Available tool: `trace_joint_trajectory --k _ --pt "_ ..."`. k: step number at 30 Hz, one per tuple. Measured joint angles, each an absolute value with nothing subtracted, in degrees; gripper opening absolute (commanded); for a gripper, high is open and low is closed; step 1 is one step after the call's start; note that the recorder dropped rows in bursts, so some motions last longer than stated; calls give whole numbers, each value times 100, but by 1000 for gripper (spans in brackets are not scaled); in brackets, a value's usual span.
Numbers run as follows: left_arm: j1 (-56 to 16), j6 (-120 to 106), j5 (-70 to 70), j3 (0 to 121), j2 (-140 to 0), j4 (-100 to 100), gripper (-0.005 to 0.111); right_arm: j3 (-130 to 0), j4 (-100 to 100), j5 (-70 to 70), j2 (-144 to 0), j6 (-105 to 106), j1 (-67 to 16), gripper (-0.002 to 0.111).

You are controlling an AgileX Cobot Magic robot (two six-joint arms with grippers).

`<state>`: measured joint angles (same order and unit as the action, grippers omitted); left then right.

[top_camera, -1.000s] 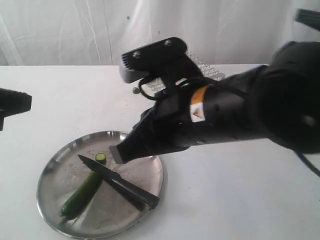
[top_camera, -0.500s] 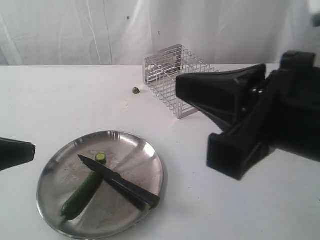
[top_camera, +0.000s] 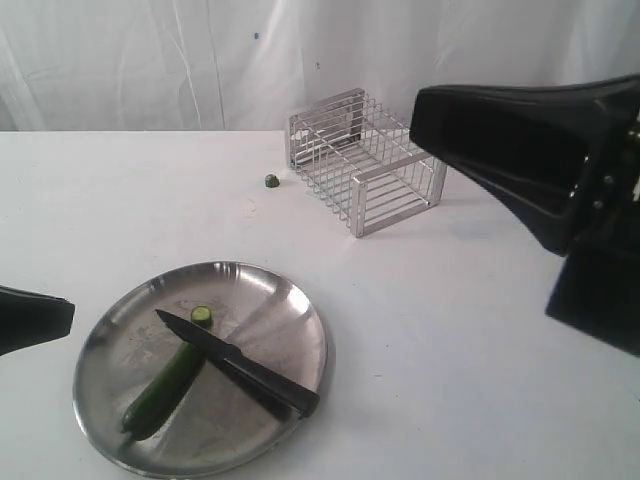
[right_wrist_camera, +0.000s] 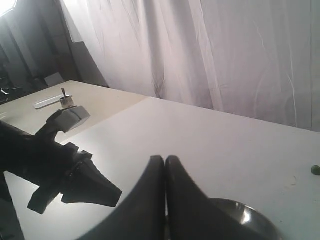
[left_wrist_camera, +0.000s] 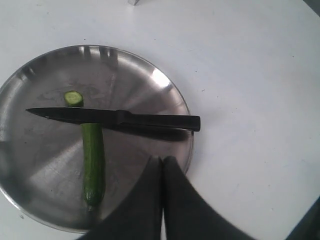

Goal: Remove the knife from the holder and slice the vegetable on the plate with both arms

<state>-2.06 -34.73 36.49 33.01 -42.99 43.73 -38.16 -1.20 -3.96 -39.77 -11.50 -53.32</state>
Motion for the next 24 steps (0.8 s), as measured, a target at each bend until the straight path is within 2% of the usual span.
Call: trace_joint_trajectory --k 6,15,20,24 --pt "-206 -3473 3649 3301 -4299 4373 0 -3807 53 -61 -3941 -865 -5058 0" --pt "-206 -3473 3649 3301 -4299 4373 0 -2564 136 -34 -3291 -759 -2968 0" --pt "-206 -3473 3649 3301 -4299 4373 0 -1563 145 -84 -2094 -769 -1799 0" --pt "-206 -3473 3649 3301 -4299 4373 0 -1058 158 -338 -1147 -769 -1269 0"
